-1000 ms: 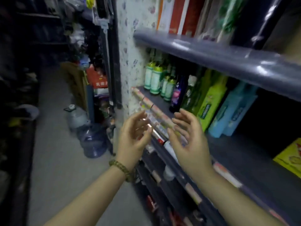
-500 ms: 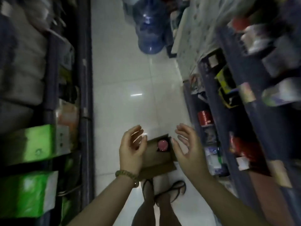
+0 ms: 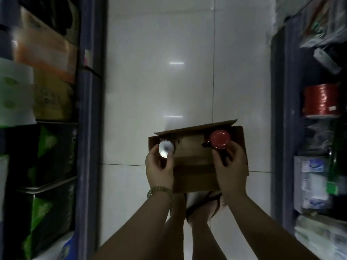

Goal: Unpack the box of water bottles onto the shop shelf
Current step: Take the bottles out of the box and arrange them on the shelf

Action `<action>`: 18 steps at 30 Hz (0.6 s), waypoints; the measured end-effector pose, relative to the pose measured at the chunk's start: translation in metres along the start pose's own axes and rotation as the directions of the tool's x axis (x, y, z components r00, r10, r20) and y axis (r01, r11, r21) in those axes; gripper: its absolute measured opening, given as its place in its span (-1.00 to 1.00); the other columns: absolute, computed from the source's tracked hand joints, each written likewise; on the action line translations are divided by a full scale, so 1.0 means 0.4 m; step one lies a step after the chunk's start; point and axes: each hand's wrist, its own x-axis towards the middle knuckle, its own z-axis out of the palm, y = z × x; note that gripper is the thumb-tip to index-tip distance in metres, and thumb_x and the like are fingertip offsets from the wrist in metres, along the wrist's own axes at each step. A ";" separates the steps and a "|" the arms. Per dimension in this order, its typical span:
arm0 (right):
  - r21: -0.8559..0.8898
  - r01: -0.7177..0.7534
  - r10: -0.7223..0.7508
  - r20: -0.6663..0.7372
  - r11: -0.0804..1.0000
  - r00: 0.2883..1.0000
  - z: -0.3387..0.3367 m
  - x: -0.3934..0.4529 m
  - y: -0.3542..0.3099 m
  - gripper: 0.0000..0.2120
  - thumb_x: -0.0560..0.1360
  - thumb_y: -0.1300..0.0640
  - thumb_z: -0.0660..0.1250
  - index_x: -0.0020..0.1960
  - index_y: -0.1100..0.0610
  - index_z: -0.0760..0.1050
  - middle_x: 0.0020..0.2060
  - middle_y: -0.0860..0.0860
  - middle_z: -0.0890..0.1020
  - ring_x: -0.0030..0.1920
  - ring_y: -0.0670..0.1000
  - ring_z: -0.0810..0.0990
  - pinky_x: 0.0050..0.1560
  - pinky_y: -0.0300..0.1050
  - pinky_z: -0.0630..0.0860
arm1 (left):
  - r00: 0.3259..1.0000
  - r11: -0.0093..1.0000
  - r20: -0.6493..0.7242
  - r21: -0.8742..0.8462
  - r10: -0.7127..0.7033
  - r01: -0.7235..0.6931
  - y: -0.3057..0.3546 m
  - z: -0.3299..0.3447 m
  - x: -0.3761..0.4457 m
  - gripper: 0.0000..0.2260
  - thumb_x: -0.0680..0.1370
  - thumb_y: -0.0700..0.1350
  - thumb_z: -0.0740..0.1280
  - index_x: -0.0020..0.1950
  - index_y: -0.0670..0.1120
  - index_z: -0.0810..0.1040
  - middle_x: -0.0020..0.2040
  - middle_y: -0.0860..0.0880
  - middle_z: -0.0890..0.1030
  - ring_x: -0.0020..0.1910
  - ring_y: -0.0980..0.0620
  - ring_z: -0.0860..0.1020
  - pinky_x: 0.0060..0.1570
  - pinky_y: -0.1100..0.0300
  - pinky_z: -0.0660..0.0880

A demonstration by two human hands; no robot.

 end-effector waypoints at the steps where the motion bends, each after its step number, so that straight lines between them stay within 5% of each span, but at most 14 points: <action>1: -0.017 -0.018 0.018 -0.001 1.000 1.000 0.009 0.022 0.032 -0.41 0.48 0.06 0.40 0.44 0.04 0.26 0.38 -0.02 0.39 0.36 0.01 0.41 0.25 -0.17 0.38 | 1.000 0.999 0.003 0.043 -0.020 0.020 -0.038 0.015 0.014 -0.61 0.50 -0.04 0.39 0.31 0.00 0.45 0.24 0.07 0.51 0.26 0.02 0.49 0.23 0.16 0.44; 4: -0.084 -0.024 0.025 0.003 0.996 1.000 0.032 0.082 0.097 -0.34 0.45 0.07 0.43 0.47 0.05 0.22 0.42 0.00 0.34 0.41 0.03 0.34 0.34 -0.09 0.31 | 1.000 0.993 -0.014 0.115 0.004 -0.002 -0.126 0.053 0.058 -0.48 0.46 -0.02 0.43 0.38 -0.02 0.37 0.30 0.05 0.45 0.32 -0.01 0.43 0.35 0.01 0.39; 10: -0.237 0.046 -0.058 -0.046 0.970 0.997 0.059 0.186 0.177 -0.10 0.34 0.04 0.53 0.53 0.05 0.10 0.49 0.05 0.21 0.48 0.08 0.22 0.34 -0.13 0.20 | 0.998 0.996 -0.066 0.091 -0.004 0.010 -0.193 0.117 0.116 -0.27 0.40 -0.11 0.50 0.49 -0.10 0.23 0.45 -0.06 0.31 0.43 0.01 0.29 0.33 0.26 0.22; 14: -0.238 0.080 -0.085 -0.012 0.968 0.996 0.072 0.243 0.205 -0.02 0.29 0.05 0.58 0.53 0.03 0.07 0.49 0.04 0.22 0.47 0.06 0.23 0.30 -0.17 0.21 | 0.998 0.997 -0.047 0.066 0.030 -0.027 -0.212 0.143 0.162 -0.15 0.32 -0.12 0.57 0.50 -0.07 0.19 0.35 0.09 0.30 0.35 0.19 0.26 0.32 0.31 0.20; 18: -0.198 0.115 -0.116 0.003 0.973 0.993 0.089 0.279 0.223 -0.08 0.31 0.14 0.56 0.50 0.00 0.10 0.45 0.02 0.28 0.44 0.07 0.29 0.30 -0.14 0.28 | 0.992 0.994 -0.096 0.080 0.088 -0.080 -0.227 0.156 0.204 -0.25 0.27 -0.19 0.59 0.39 -0.06 0.32 0.26 0.07 0.42 0.28 0.09 0.41 0.31 0.20 0.37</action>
